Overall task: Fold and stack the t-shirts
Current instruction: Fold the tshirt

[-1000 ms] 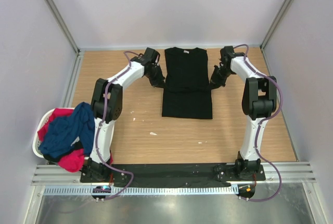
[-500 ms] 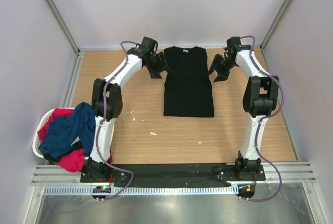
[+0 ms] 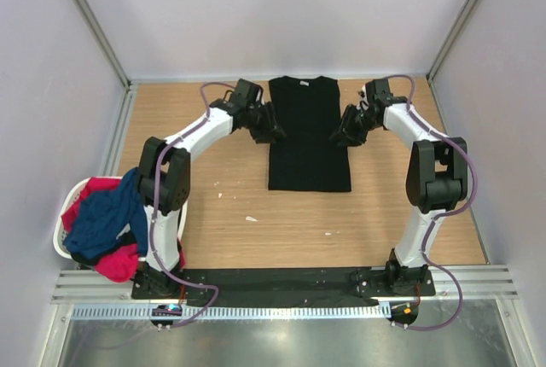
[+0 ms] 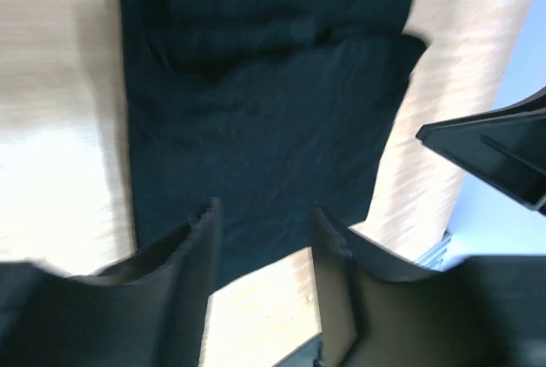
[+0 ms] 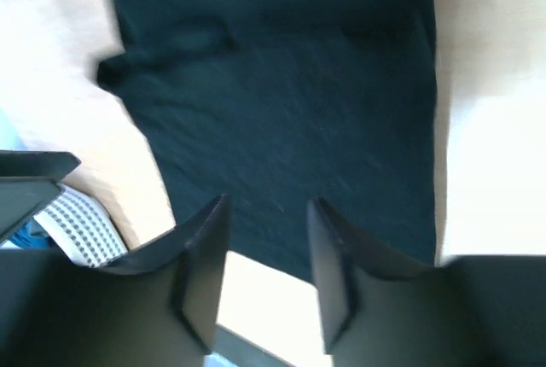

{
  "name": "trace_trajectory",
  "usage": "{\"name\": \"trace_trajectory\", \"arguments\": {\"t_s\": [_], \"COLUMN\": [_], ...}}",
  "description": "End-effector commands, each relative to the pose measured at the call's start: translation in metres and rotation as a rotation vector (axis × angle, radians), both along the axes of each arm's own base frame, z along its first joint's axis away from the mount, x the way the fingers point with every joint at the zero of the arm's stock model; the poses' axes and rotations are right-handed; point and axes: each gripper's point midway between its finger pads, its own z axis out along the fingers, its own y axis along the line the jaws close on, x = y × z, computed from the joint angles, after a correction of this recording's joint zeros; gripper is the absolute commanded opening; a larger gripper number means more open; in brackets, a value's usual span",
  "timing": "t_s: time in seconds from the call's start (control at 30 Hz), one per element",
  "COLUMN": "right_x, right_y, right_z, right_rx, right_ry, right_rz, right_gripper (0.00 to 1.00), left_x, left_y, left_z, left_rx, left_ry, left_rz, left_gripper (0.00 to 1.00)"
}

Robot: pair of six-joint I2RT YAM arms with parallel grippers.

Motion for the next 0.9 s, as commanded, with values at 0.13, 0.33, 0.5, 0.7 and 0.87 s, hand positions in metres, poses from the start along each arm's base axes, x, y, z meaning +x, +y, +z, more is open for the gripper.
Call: {"name": "trace_trajectory", "arguments": {"t_s": [0.13, 0.33, 0.5, 0.7, 0.87], "right_x": [0.008, 0.046, 0.055, 0.057, 0.056], "right_y": [-0.005, -0.008, -0.012, -0.021, -0.03], "right_z": [0.007, 0.008, -0.027, -0.047, -0.071], "right_rx": [-0.013, -0.028, -0.064, -0.12, -0.178], "right_ry": [-0.087, -0.137, -0.077, -0.053, -0.026], "right_rz": [-0.028, -0.077, -0.089, -0.097, -0.108], "right_gripper": [0.29, 0.14, 0.13, 0.13, 0.13], "left_x": [0.004, 0.042, 0.056, 0.062, 0.066], "left_y": [-0.017, -0.024, -0.018, -0.005, -0.002], "left_z": [-0.002, -0.013, -0.055, -0.071, -0.092], "left_rx": [-0.063, -0.063, -0.063, -0.028, -0.011], "left_ry": [-0.066, -0.096, -0.029, -0.037, -0.026], "left_rz": [-0.015, -0.001, 0.043, 0.046, 0.026], "left_gripper": [0.24, 0.15, 0.07, 0.04, 0.03]}}
